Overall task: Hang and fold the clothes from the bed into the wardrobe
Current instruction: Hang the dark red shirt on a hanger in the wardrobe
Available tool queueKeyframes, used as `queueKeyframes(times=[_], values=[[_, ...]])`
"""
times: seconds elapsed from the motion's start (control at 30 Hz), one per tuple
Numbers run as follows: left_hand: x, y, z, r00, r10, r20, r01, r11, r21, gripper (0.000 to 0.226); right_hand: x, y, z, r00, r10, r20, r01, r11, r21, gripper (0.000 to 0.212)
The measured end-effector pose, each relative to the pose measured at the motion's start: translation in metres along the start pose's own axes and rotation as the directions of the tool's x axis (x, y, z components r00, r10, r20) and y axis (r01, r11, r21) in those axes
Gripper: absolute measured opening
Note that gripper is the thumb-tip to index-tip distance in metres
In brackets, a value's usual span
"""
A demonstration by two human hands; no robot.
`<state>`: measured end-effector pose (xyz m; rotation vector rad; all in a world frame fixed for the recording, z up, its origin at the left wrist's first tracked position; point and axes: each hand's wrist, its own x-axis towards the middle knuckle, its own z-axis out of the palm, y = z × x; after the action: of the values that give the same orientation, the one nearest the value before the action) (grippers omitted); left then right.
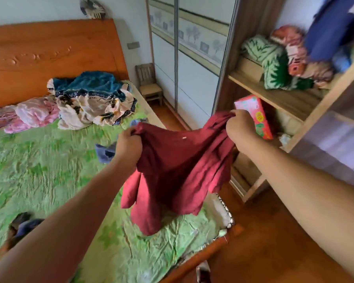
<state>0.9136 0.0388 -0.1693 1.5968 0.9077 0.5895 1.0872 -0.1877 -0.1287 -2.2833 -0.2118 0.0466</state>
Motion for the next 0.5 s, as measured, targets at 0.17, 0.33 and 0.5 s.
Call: queueKeyframes(times=[0.17, 0.33, 0.5], values=[[-0.029, 0.012, 0.059, 0.99, 0.052, 0.129, -0.038, 0.994, -0.102, 0.042, -0.021, 0.04, -0.059, 0.974, 0.171, -0.146, -0.129, 0.957, 0.259, 0.039], [-0.064, 0.041, 0.106, 0.988, 0.077, 0.131, -0.043, 0.969, -0.245, 0.037, -0.022, 0.072, -0.111, 0.897, 0.4, -0.19, -0.193, 0.739, 0.646, 0.028], [-0.102, 0.067, 0.163, 0.984, 0.11, 0.142, -0.06, 0.946, -0.32, 0.042, -0.023, 0.107, -0.164, 0.9, 0.383, -0.209, -0.142, 0.71, 0.689, 0.034]])
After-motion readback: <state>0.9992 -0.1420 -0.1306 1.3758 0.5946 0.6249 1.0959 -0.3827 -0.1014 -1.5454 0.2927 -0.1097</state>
